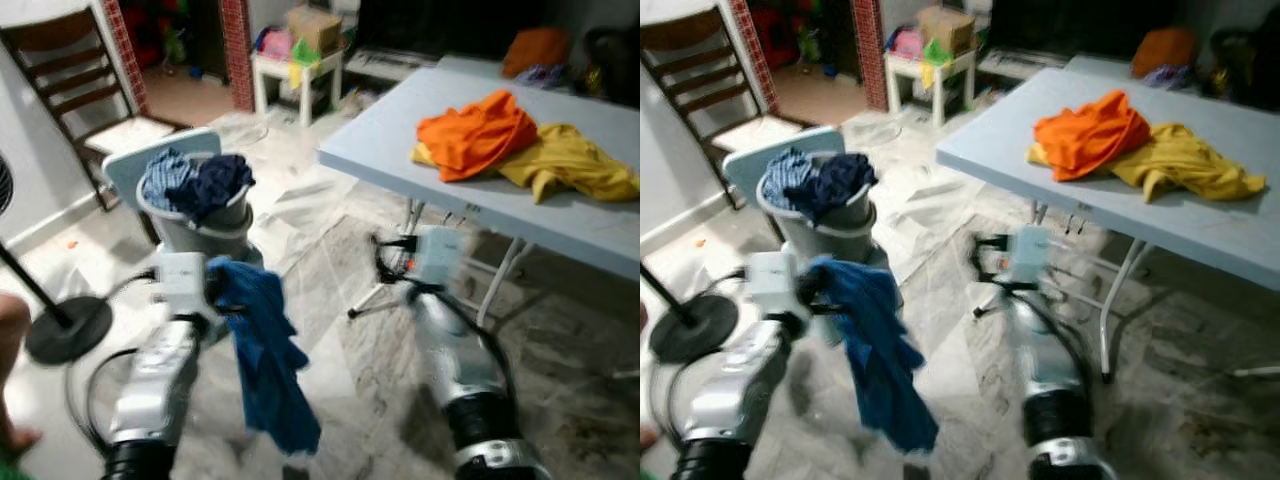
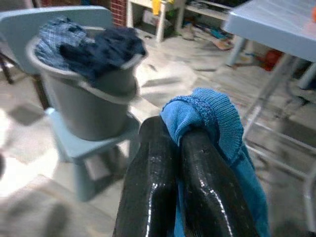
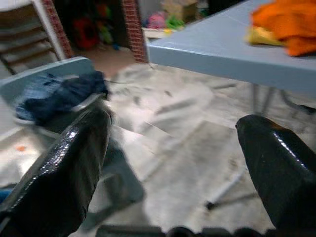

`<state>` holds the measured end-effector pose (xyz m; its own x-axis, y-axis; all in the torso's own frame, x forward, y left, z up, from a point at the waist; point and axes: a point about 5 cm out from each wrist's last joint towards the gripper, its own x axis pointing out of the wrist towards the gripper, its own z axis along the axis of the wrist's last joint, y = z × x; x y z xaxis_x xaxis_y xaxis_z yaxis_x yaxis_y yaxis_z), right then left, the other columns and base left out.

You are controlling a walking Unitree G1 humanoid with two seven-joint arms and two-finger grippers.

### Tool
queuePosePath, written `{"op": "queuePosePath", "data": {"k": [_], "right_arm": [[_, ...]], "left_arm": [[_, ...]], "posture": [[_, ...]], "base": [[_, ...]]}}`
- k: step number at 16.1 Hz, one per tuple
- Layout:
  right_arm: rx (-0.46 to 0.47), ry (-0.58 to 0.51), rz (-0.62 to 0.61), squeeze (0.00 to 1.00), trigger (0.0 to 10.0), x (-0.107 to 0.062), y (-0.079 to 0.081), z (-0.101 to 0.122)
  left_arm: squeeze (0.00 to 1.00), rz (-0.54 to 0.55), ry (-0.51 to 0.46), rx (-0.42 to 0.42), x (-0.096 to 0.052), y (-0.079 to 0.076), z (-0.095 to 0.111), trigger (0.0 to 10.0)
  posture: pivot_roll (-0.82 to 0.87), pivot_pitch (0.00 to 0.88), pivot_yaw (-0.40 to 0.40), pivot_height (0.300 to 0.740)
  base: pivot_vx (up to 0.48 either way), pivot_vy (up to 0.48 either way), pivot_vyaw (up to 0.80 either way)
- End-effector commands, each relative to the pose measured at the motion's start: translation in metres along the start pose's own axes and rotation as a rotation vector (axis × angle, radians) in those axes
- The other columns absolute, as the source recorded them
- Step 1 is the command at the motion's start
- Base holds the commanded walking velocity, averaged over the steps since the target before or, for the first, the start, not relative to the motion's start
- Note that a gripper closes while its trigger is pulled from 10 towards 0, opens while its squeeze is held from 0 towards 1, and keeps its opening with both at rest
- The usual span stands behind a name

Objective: Hang hanger

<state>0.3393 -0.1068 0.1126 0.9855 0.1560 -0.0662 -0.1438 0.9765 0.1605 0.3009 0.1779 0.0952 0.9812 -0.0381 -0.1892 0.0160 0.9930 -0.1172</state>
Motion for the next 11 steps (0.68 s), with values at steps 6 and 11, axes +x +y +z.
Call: {"op": "queuePosePath", "data": {"k": [6, 11], "right_arm": [[-0.014, -0.008, -0.028, 0.00, 10.0, -0.0020, -0.0100, 0.0007], [-0.016, -0.014, -0.025, 0.00, 10.0, -0.0026, -0.0114, 0.0014]], "left_arm": [[0.00, -0.008, -0.017, -0.046, 0.0014, -0.0005, 0.0045, 10.0], [0.00, -0.091, -0.086, -0.099, -0.0023, -0.0059, 0.0124, 10.0]], "posture": [[0.02, 0.000, 0.046, 0.740], [0.01, 0.000, 0.042, 0.740]], "base": [[0.000, 0.400, 0.00], [0.000, 0.000, 0.00]]}}
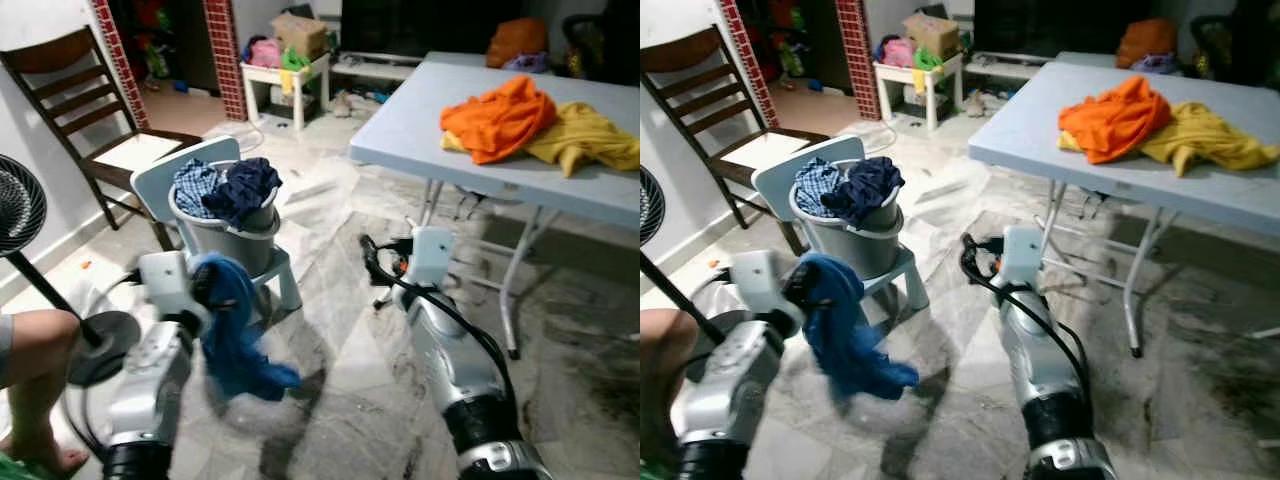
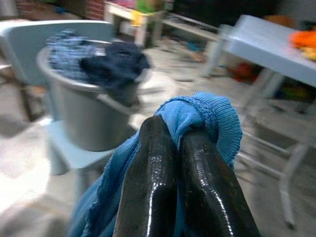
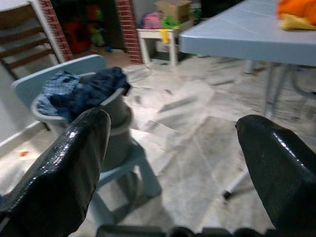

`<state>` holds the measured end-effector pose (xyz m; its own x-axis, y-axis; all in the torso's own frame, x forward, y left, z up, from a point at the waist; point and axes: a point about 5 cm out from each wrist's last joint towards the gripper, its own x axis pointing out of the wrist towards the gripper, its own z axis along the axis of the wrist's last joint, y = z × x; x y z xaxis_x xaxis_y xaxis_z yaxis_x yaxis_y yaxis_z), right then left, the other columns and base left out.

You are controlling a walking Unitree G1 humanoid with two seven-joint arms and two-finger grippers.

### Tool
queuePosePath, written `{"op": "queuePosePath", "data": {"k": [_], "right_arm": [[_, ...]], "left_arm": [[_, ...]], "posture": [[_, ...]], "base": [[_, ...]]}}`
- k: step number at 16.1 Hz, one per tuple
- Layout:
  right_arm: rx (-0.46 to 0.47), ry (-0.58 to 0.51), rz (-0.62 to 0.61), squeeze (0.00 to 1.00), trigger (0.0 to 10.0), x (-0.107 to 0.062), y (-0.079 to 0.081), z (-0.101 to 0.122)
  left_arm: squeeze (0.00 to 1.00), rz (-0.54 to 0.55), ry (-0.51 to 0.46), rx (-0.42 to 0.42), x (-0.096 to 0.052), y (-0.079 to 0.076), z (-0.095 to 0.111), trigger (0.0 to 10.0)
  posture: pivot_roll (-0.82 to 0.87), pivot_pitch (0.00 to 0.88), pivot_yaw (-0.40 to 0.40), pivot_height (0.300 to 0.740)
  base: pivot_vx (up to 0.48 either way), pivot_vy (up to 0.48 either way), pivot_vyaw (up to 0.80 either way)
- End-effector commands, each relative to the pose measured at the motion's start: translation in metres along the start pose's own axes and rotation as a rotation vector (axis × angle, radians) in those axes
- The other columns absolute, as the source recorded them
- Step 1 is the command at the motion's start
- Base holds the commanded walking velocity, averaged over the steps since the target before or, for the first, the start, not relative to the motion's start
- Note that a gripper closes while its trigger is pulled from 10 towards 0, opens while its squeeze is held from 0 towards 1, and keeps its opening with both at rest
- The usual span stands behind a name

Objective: Hang hanger

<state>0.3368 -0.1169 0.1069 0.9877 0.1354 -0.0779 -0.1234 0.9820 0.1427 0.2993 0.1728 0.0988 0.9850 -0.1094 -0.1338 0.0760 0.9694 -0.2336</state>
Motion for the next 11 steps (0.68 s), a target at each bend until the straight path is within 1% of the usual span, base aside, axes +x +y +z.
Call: {"op": "queuePosePath", "data": {"k": [1, 6, 10, 11], "right_arm": [[-0.003, -0.032, 0.000, 0.00, 10.0, 0.0009, -0.0010, 0.0073], [-0.006, -0.030, 0.002, 0.00, 10.0, 0.0016, -0.0014, 0.0081], [-0.003, -0.029, 0.012, 0.00, 10.0, 0.0014, 0.0029, 0.0073], [-0.003, -0.026, 0.011, 0.00, 10.0, 0.0009, 0.0024, 0.0064]], "left_arm": [[0.00, -0.036, -0.052, 0.003, -0.0002, -0.0041, 0.0102, 10.0], [0.00, -0.039, -0.053, -0.005, -0.0015, -0.0047, 0.0094, 10.0], [0.00, -0.039, -0.055, -0.005, -0.0013, -0.0041, 0.0104, 10.0], [0.00, -0.033, -0.050, -0.009, -0.0015, -0.0034, 0.0098, 10.0]], "posture": [[0.02, 0.000, 0.040, 0.740], [0.02, 0.000, 0.038, 0.740], [0.01, 0.000, 0.040, 0.740], [0.01, 0.000, 0.041, 0.740]], "base": [[0.296, 0.000, 0.00], [0.344, 0.000, -0.54], [0.393, 0.000, -0.55], [0.326, 0.300, -0.55]]}}
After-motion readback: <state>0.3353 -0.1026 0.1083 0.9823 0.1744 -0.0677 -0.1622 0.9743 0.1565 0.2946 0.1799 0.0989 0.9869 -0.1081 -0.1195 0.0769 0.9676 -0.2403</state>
